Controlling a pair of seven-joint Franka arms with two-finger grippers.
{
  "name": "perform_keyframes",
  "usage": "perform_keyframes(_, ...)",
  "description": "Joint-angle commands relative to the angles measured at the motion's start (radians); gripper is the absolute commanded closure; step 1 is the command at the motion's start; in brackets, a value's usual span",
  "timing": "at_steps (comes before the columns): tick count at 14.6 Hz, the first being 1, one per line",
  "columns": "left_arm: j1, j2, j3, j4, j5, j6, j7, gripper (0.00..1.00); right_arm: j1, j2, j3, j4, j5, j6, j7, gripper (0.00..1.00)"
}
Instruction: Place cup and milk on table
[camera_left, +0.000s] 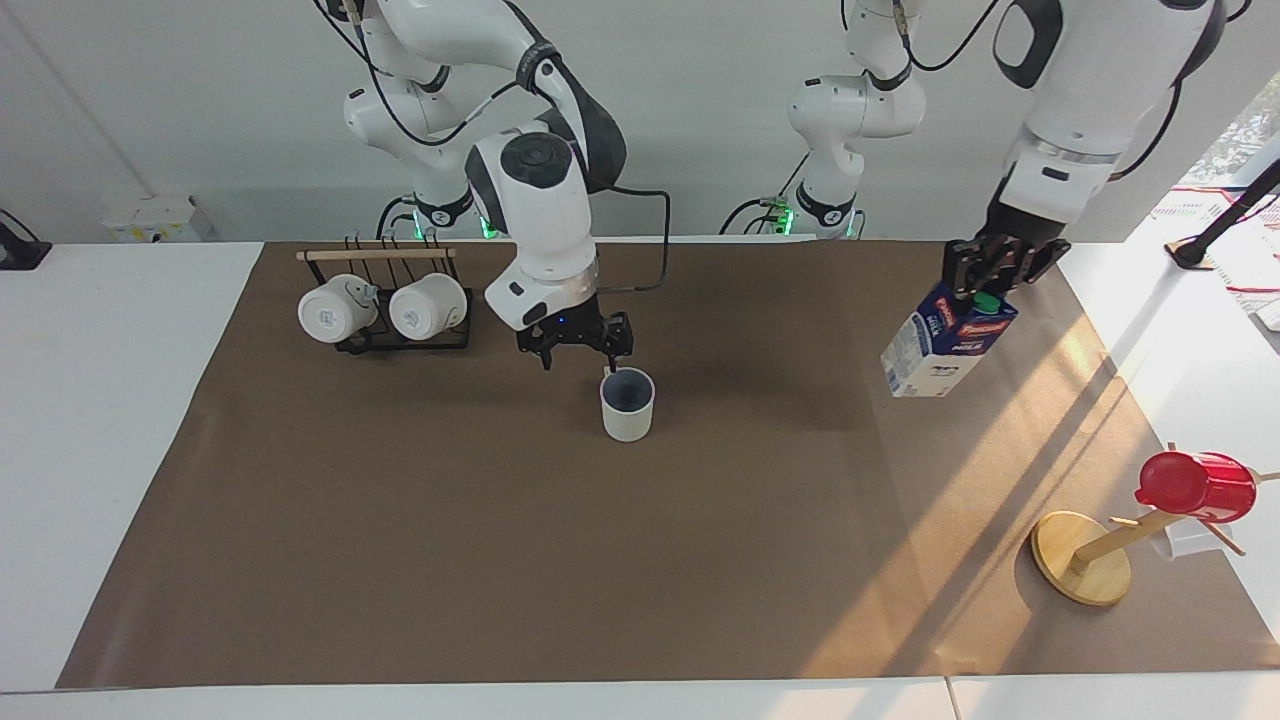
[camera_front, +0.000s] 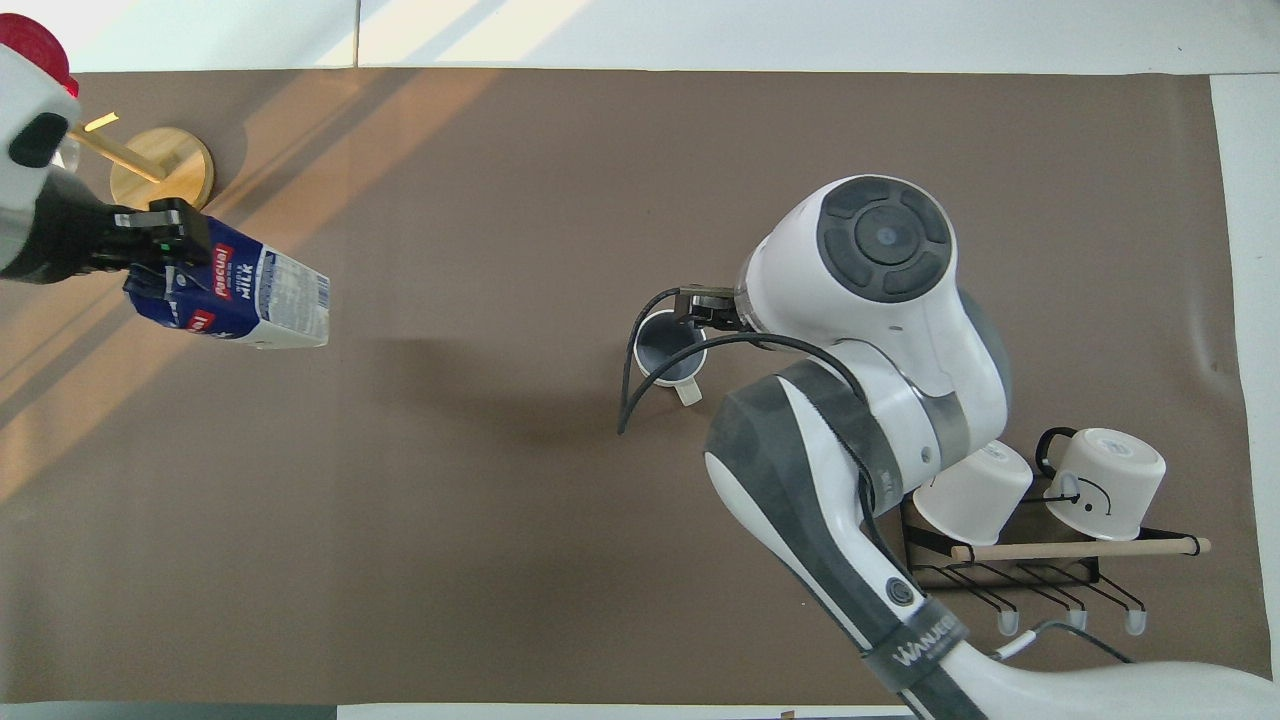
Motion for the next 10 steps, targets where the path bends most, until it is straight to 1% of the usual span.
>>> perform_keyframes(1, -0.129, 0.003, 0.007, -0.053, 0.067, 0.085, -0.140, 1.00, -0.102, -0.080, 0.003, -0.009, -0.033, -0.040, -0.074, 0.00)
perform_keyframes(2, -0.174, 0.020, 0.007, -0.053, 0.067, 0.119, -0.200, 1.00, -0.142, -0.109, 0.003, -0.008, -0.034, -0.078, -0.112, 0.00)
perform_keyframes(4, -0.244, 0.046, 0.009, -0.050, 0.073, 0.137, -0.269, 1.00, -0.228, -0.163, 0.003, -0.007, -0.036, -0.141, -0.177, 0.00)
perform_keyframes(5, -0.283, 0.069, 0.007, -0.044, 0.104, 0.151, -0.338, 1.00, -0.270, -0.187, 0.001, -0.007, -0.036, -0.181, -0.223, 0.00)
perform_keyframes(6, -0.307, 0.075, 0.007, -0.049, 0.124, 0.173, -0.401, 1.00, -0.305, -0.207, 0.001, -0.007, -0.036, -0.213, -0.255, 0.00)
perform_keyframes(8, -0.367, 0.107, 0.007, -0.044, 0.133, 0.194, -0.492, 1.00, -0.375, -0.235, -0.001, -0.001, -0.037, -0.275, -0.277, 0.00)
perform_keyframes(10, -0.405, 0.135, 0.007, -0.033, 0.167, 0.196, -0.550, 1.00, -0.446, -0.236, -0.001, 0.043, -0.047, -0.347, -0.359, 0.00)
